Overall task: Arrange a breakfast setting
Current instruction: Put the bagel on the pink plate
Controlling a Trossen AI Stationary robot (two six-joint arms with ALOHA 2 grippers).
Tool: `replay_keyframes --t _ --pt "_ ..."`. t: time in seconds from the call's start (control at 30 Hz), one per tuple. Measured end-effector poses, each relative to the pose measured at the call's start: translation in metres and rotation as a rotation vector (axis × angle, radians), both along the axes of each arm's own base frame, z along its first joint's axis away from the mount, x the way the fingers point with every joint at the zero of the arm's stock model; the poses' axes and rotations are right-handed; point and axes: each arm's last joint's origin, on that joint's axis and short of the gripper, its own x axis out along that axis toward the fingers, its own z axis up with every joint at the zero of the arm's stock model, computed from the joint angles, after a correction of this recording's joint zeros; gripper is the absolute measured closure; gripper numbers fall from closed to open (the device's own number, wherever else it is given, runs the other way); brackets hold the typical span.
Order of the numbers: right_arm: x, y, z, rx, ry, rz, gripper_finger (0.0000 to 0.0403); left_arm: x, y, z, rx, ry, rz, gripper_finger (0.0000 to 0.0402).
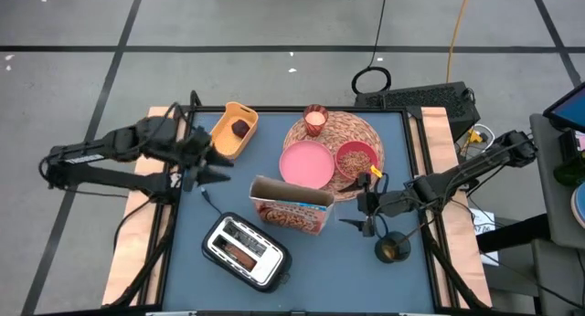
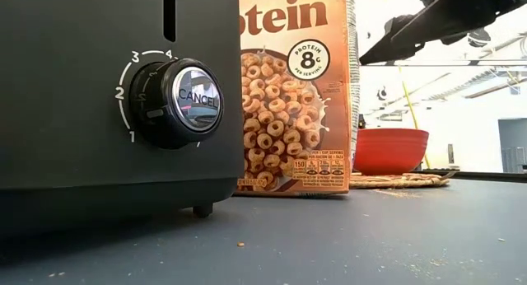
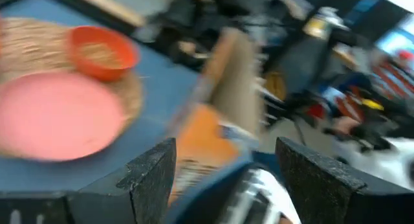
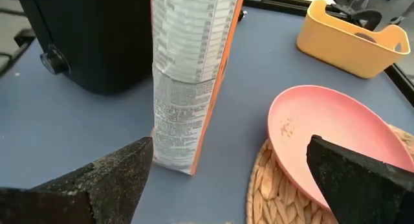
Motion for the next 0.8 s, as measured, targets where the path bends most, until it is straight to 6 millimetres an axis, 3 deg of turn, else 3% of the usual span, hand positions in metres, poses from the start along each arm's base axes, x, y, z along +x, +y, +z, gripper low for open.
replay_keyframes --t 0.3,0.57,0.8 --pt "0.000 0.000 0.000 0.086 -0.004 -0.048 0.0007 0.018 -0.055 0.009 0.144 -0.196 -0.300 0.0135" --pt "0.000 0.000 0.000 0.146 -0.007 -0.081 0.0007 0.036 -0.101 -0.018 0.186 -0.027 -0.379 0.0135" --pt "0.000 0.000 0.000 0.163 -0.008 -0.091 0.0007 0.029 -0.122 -0.037 0.155 0.172 -0.371 0.0135"
